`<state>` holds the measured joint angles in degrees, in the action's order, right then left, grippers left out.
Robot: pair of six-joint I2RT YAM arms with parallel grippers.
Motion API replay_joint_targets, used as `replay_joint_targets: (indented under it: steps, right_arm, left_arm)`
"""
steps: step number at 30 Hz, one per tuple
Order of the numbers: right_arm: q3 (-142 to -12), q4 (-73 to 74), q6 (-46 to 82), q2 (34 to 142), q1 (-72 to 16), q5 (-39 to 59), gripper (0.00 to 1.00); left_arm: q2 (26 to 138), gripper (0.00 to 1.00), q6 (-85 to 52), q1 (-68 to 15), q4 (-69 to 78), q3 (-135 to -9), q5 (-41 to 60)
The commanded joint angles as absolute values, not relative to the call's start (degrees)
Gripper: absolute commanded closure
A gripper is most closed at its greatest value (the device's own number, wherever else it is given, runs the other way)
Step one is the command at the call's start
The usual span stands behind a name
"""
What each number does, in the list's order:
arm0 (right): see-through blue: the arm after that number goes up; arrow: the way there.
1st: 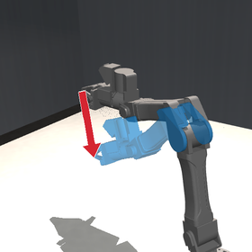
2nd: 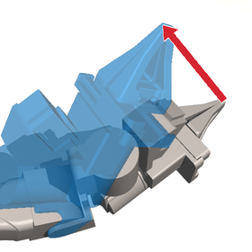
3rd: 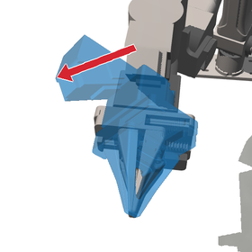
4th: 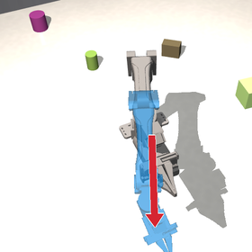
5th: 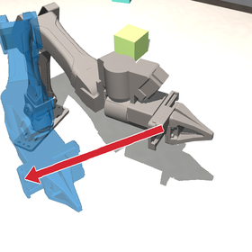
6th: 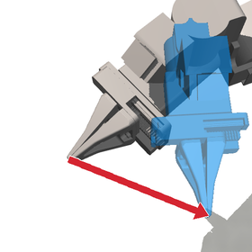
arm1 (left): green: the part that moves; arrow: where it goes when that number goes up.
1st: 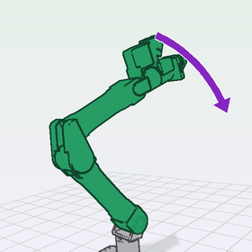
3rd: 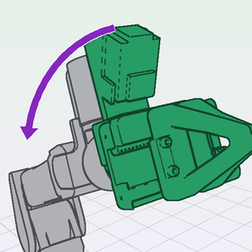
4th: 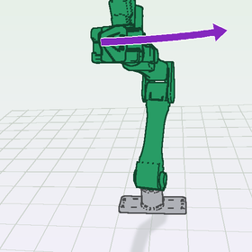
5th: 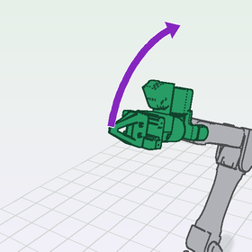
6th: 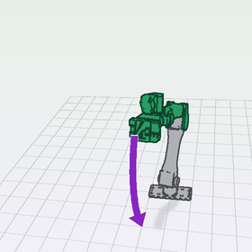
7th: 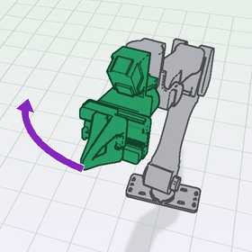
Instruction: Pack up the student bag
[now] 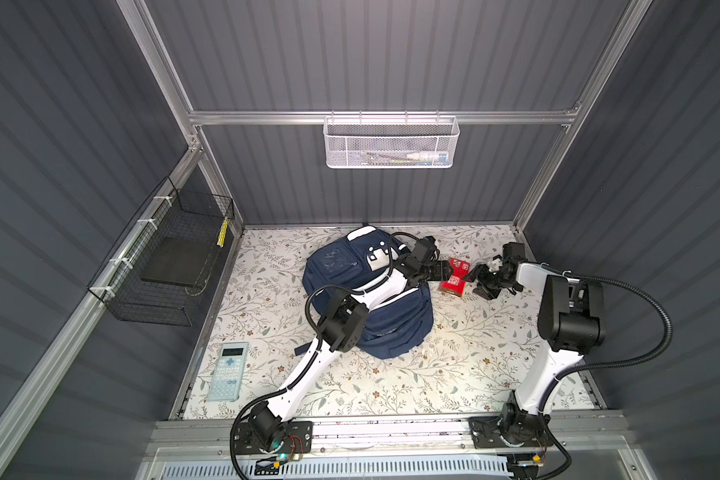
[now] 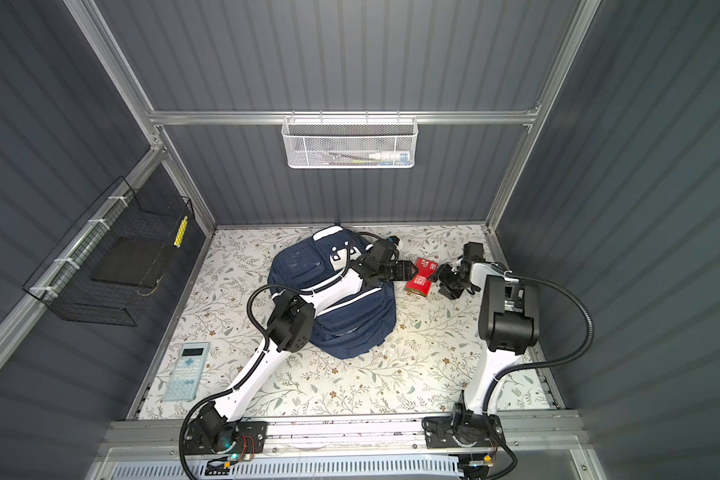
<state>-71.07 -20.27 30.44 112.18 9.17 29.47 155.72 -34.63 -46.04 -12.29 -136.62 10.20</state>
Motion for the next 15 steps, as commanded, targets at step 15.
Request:
replay_joint_targets:
  steps: [15]
  right_arm:
    - [-72.32,-18.47,32.56,115.42,8.04,36.71,0.4]
  left_arm:
    - [158.84,0.35,-55.36,-48.17,2.99,-123.41,26.03]
